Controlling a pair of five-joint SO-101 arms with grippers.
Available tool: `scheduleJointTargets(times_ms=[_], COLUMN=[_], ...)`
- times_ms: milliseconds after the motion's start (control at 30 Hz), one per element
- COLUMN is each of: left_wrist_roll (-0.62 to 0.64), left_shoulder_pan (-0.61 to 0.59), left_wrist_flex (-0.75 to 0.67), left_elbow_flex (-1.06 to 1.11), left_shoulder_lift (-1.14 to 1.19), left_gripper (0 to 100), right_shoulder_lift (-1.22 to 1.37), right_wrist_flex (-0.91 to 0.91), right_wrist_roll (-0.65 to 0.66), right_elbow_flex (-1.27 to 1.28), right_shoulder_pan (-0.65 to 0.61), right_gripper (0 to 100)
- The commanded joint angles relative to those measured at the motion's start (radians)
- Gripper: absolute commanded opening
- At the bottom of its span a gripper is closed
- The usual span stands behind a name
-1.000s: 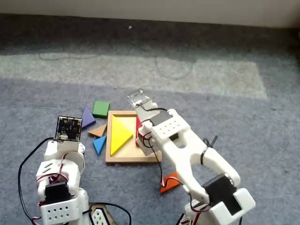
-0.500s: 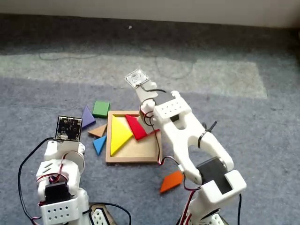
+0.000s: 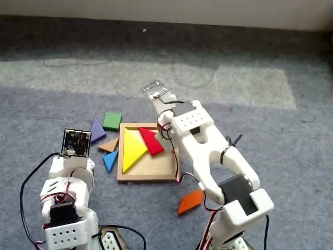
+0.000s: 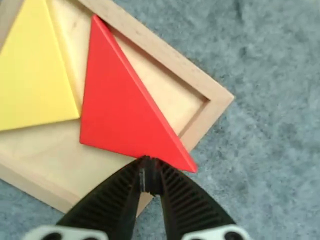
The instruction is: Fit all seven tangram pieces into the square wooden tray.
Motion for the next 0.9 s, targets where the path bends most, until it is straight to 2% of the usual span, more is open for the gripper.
scheduleJointTargets(times_ms=[0, 267, 467, 667, 867], left_wrist_roll=[-0.006, -0.006, -0.006, -0.006, -0.006], left_shoulder_pan=[-0.007, -0.007, -0.007, -0.007, -0.008], left_wrist_flex=[-0.018, -0.018, -0.018, -0.018, -0.018], left_elbow_flex=[-0.012, -0.013, -0.013, -0.013, -0.012], left_shoulder_lift=[-0.002, -0.002, -0.002, -0.002, -0.002], left_gripper=[1, 1, 1, 1, 1], right_shoulder_lift=[0.004, 0.079, -0.082, -0.274, -0.294], right_wrist_flex=[-0.041, -0.173, -0.134, -0.134, -0.377], right_wrist_roll=[-0.012, -0.011, -0.015, -0.017, -0.012], right_elbow_flex=[-0.038, -0.051, -0.047, 0.157, 0.341], right_shoulder_pan=[0.016, 0.031, 0.031, 0.016, 0.008], right_gripper=[0.5, 0.5, 0.5, 0.5, 0.6])
